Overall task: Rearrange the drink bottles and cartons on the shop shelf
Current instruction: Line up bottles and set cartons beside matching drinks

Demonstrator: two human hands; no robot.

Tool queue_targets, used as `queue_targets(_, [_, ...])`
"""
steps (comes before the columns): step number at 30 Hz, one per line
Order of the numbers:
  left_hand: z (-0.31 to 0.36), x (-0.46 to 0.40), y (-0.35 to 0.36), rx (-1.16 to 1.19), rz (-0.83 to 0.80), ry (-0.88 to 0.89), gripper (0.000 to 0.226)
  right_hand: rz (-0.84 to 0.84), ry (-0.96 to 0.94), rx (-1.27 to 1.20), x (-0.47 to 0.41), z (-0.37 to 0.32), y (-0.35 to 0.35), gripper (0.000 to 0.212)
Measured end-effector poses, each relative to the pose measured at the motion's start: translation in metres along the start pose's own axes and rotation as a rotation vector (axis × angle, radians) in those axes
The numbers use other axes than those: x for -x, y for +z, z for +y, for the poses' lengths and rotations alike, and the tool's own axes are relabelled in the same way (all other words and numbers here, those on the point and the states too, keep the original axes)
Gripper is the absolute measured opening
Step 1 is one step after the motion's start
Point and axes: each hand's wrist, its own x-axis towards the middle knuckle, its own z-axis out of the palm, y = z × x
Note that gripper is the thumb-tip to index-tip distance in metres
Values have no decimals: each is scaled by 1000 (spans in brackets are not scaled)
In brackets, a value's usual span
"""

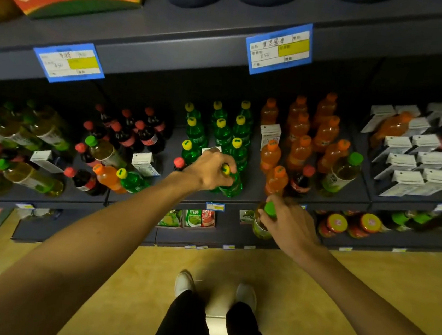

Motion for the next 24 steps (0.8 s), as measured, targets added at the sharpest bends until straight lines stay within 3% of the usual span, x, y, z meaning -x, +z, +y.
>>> queue_targets(5, [-3,-29,5,-118,-70,51,20,14,36,-14,2,2,8,29])
queue_targets(11, [-4,-47,20,-232,-151,83,38,23,36,-36,1,6,13,29])
queue_targets(24, [-18,-72,52,-269,-148,46,34,-7,88,-15,3,16,17,31])
